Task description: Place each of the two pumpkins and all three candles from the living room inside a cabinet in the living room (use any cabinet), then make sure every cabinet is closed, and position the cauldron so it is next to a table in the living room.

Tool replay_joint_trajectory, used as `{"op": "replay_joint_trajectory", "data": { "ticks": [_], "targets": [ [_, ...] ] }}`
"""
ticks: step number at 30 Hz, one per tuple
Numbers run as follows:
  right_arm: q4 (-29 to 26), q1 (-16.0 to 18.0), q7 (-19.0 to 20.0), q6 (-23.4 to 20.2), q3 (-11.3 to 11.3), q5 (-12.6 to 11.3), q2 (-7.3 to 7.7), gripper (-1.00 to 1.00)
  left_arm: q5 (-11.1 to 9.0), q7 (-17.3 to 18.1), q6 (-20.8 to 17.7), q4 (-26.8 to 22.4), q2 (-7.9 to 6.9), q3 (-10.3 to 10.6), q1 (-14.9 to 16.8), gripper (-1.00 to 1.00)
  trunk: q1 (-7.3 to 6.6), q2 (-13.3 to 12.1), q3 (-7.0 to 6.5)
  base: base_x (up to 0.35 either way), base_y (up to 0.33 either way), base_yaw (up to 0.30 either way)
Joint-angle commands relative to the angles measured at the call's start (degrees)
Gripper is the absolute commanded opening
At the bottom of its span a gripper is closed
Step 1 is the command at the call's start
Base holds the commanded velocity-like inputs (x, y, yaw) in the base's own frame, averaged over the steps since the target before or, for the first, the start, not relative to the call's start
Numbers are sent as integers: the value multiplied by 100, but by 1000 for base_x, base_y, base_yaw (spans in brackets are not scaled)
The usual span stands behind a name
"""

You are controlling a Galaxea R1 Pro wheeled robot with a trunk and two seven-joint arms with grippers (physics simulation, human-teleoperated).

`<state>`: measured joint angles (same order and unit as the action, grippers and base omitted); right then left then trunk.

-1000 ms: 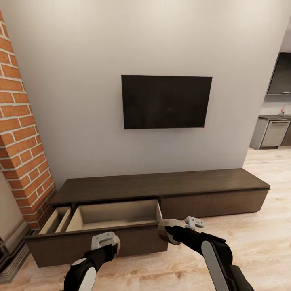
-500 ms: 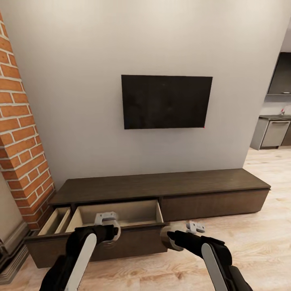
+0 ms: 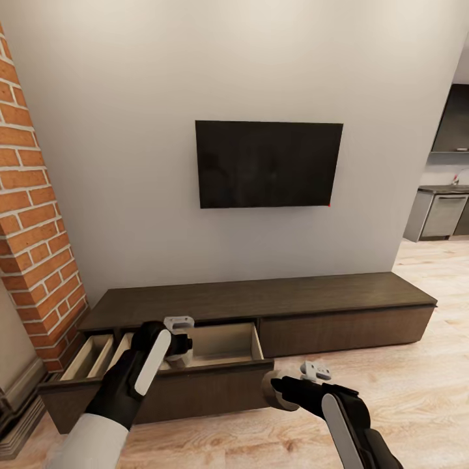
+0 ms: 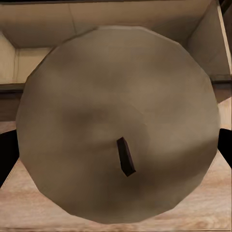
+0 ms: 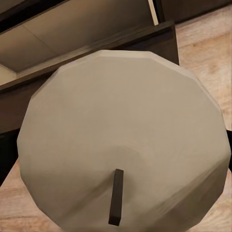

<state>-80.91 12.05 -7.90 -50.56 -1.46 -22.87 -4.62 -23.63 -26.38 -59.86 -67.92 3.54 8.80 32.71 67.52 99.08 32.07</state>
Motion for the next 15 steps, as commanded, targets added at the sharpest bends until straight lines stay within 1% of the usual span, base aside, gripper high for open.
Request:
{"op": "replay_joint_trajectory", "data": {
  "ticks": [1, 2, 4, 6, 7, 8, 9, 10, 12, 13, 14, 15],
  "targets": [
    [-5, 9, -107, -16, -17, -60, -10, -100, -63, -60, -14, 210, -24, 6, 133, -100, -1, 4, 7, 0, 0, 0],
    [-5, 10, -145, -16, -23, -60, -14, -100, -65, -60, -14, 273, -42, 5, 176, -100, -1, 4, 7, 0, 0, 0],
    [-16, 13, -295, -15, -49, -60, -27, -100, -71, -60, -14, 389, -124, 3, 261, -100, -1, 4, 7, 0, 0, 0],
    [-23, 27, -473, -15, -201, -78, -46, -100, -88, -61, -14, 554, -233, 1, 323, -100, -1, 4, 7, 0, 0, 0],
    [-17, 41, -501, -20, -254, -78, -50, -100, -93, -61, -14, 603, -248, 0, 332, -100, -1, 4, 7, 0, 0, 0],
    [-13, 125, -551, -49, -339, -93, -56, -100, -103, -61, -14, 702, -269, 0, 342, -100, -1, 4, 7, 0, 0, 0],
    [-13, 210, -580, -68, -369, -100, -58, -100, -107, -61, -14, 750, -275, 1, 347, -100, -1, 4, 7, 0, 0, 0],
    [7, 455, -654, -166, -411, -111, -62, -100, -115, -61, -14, 829, -286, 3, 355, -100, -1, 4, 7, 0, 0, 0],
    [156, 760, -762, -356, -438, -121, -70, -100, -121, -61, -14, 883, -295, 5, 363, -100, -1, 4, 7, 0, 0, 0],
    [556, 1154, -882, -536, -456, -128, -130, -100, -126, -61, -14, 919, -300, 6, 368, -100, -1, 4, 7, 0, 0, 0],
    [791, 1362, -931, -599, -462, -130, -176, -100, -127, -61, -14, 932, -302, 6, 370, -100, -1, 4, 7, 0, 0, 0],
    [1284, 1774, -1023, -686, -471, -133, -268, -100, -129, -61, -14, 950, -303, 7, 372, -100, -1, 4, 7, 0, 0, 0]
  ]
}}
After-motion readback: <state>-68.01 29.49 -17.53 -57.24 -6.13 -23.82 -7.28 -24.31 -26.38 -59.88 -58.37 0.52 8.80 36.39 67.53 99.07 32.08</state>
